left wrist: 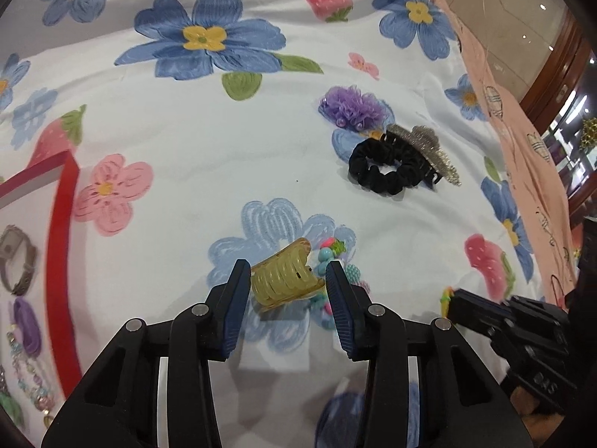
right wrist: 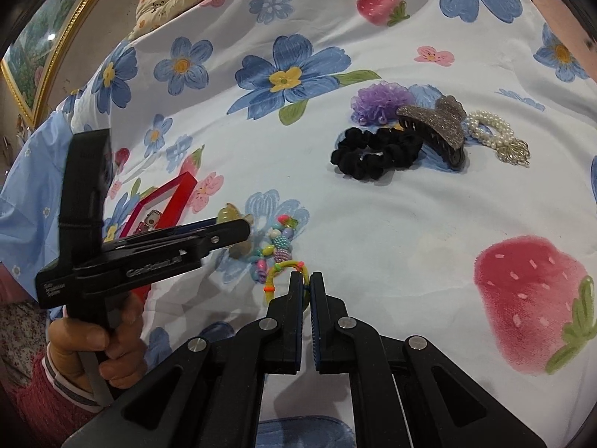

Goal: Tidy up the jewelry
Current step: 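Grasp the yellow claw clip with the left tool while the right tool grasps the rainbow hair tie, then carry the claw clip and rainbow hair tie into the tray and open both tools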

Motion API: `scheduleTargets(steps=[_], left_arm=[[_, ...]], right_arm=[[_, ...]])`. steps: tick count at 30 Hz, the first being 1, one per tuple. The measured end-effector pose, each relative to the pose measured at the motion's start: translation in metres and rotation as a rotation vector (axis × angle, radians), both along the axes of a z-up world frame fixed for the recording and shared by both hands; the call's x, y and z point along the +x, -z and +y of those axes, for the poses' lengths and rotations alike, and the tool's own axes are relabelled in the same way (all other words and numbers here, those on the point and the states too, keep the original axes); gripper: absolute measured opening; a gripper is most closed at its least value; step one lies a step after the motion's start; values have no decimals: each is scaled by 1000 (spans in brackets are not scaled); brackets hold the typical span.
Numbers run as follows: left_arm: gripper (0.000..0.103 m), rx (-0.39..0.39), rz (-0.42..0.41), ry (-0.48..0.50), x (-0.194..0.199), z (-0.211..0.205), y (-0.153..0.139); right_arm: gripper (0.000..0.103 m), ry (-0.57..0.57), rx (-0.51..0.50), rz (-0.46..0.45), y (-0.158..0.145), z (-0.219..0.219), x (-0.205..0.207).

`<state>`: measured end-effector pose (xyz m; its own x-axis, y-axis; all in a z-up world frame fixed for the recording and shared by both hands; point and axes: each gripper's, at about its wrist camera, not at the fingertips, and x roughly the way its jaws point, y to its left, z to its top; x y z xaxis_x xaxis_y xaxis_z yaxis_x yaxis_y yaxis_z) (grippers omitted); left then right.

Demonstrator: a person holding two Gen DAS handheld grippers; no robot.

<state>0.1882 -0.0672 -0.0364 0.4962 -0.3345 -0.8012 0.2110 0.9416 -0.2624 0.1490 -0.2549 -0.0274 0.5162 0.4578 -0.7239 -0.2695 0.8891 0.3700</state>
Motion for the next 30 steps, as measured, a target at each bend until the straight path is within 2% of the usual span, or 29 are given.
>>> scheduleTargets(steps=[12, 30], left_arm=[[40, -80, -33, -97, -52, 61, -28], [40, -79, -58, -278, -116, 150, -40]], right_arm=[[3, -81, 13, -24, -12, 38, -6], [3, -282, 20, -39, -23, 133, -25]])
